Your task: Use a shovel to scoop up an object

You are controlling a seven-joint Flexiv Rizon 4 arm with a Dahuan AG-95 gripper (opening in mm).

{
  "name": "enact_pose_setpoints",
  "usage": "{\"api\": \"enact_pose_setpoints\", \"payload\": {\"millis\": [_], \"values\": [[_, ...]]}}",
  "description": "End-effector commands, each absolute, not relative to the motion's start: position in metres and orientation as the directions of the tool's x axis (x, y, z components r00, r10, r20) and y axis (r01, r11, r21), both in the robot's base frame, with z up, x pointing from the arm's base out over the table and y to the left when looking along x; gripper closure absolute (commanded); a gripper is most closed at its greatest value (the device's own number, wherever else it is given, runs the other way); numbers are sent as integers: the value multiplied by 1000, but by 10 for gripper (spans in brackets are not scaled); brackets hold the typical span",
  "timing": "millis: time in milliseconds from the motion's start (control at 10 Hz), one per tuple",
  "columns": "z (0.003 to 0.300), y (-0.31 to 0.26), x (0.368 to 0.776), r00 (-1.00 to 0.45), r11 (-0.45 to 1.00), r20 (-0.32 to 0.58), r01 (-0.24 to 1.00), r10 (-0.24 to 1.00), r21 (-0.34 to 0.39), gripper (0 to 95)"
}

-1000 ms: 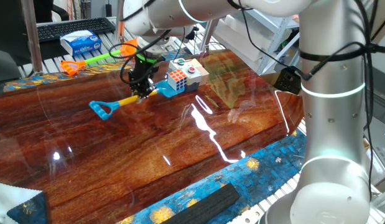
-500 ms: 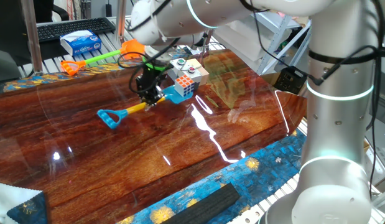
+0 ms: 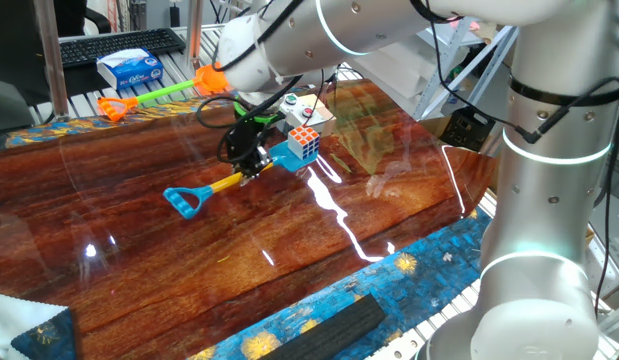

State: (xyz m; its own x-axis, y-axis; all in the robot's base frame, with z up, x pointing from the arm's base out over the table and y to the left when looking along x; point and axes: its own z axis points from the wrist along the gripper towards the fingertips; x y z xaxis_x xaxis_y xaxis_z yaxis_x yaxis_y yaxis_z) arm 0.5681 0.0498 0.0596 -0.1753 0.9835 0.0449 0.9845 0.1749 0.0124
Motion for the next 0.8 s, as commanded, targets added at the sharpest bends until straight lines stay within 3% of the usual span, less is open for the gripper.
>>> {"api": "enact_pose_setpoints", "payload": {"millis": [100,800], "values": [[59,52,566,-178,177,62,984,982,14,950],[51,52,564,-311,310,83,950,947,18,950]]}}
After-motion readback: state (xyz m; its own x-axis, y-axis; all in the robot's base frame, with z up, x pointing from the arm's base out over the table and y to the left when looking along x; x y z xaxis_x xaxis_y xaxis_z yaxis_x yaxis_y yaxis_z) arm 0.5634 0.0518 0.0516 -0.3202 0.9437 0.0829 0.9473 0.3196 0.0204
